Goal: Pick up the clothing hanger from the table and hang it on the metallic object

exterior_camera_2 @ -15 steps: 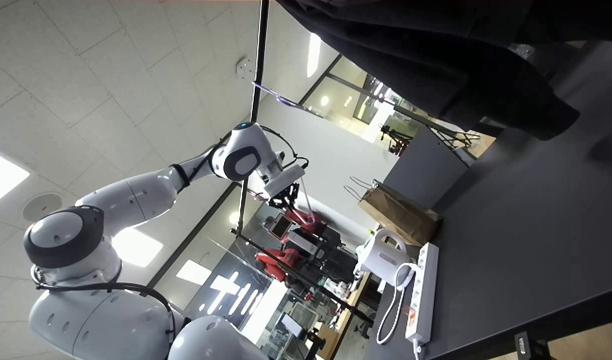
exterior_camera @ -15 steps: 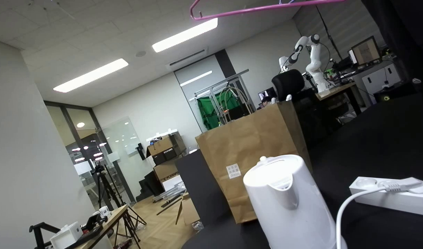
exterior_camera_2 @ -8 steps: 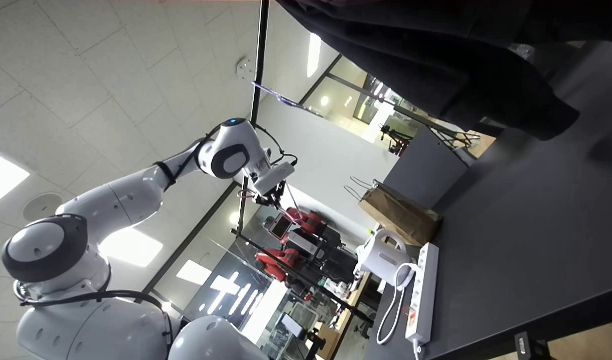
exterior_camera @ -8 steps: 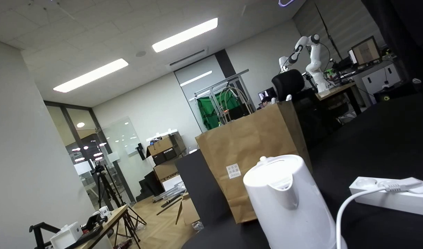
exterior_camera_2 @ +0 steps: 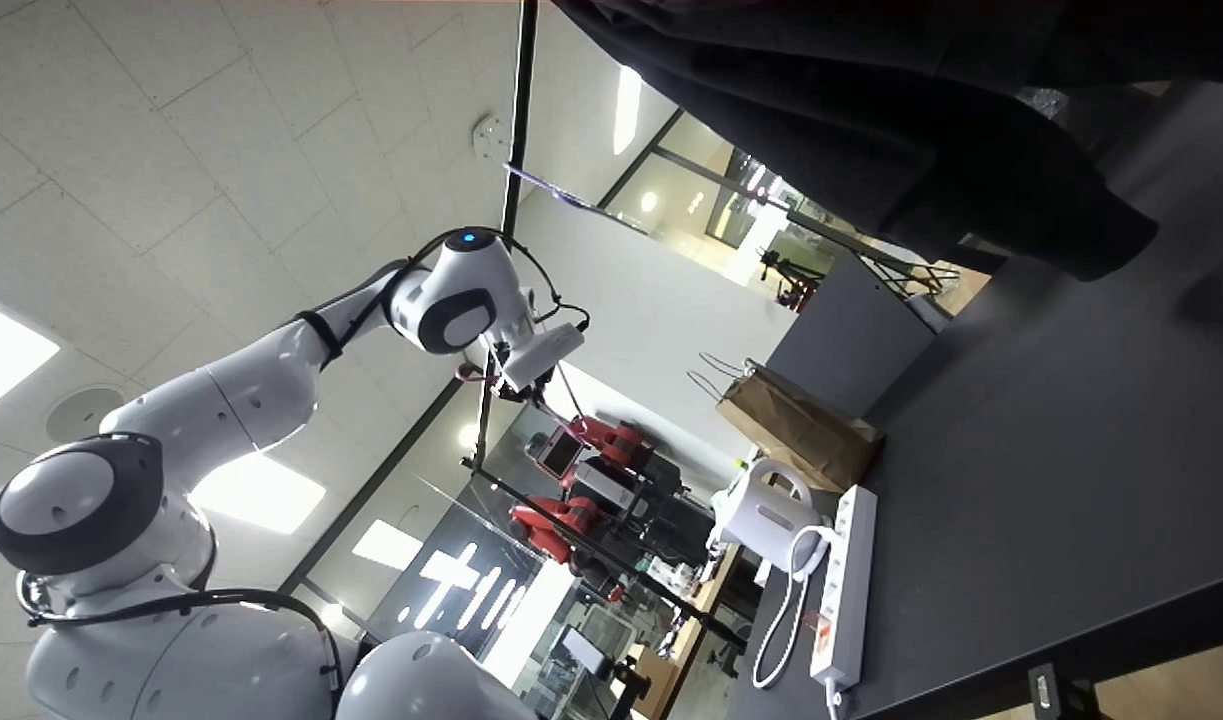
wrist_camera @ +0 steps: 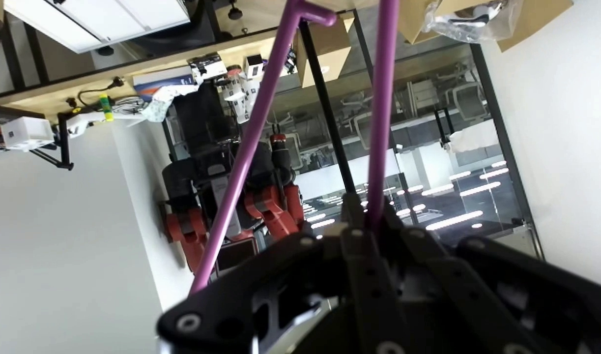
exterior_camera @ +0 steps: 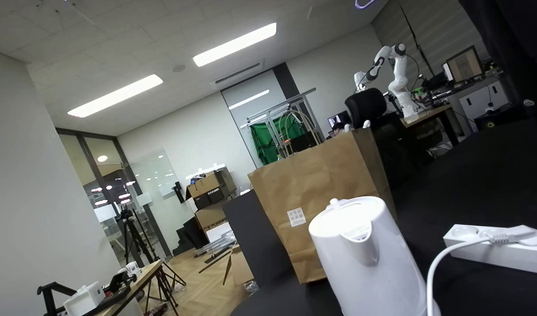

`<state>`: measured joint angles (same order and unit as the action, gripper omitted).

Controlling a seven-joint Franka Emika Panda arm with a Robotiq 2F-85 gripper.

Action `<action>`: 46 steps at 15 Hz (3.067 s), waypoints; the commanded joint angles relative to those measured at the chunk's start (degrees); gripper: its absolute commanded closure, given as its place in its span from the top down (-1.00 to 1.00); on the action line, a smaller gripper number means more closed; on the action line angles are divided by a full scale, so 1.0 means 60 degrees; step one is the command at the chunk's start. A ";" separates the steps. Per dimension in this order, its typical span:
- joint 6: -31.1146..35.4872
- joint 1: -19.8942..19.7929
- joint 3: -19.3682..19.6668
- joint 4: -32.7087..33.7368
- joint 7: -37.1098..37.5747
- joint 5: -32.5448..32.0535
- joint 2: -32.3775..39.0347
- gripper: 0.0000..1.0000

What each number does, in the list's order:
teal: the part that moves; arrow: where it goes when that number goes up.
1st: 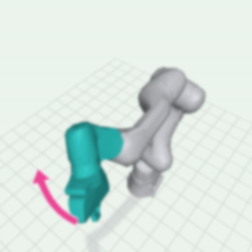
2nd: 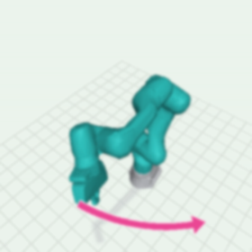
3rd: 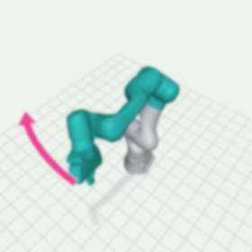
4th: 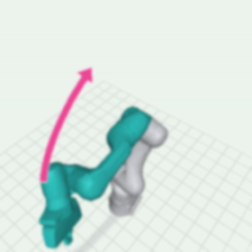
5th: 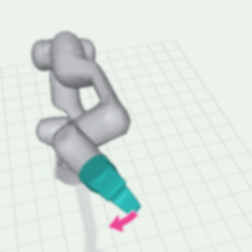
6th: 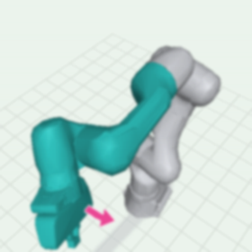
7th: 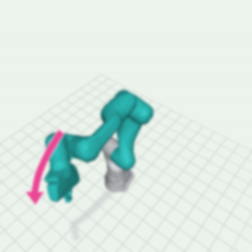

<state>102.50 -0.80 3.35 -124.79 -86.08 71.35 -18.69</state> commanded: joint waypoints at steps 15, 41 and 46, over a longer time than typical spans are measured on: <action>-0.0068 -0.0183 -0.0022 0.0264 0.0270 0.0032 0.0385 -0.96; -0.0169 -0.0152 -0.0042 0.2968 0.0575 0.1391 0.2490 -0.96; -0.0247 -0.0196 -0.0018 0.3168 0.1111 0.1376 0.2750 -0.96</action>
<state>102.29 -1.51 3.29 -109.18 -83.65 79.35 -4.24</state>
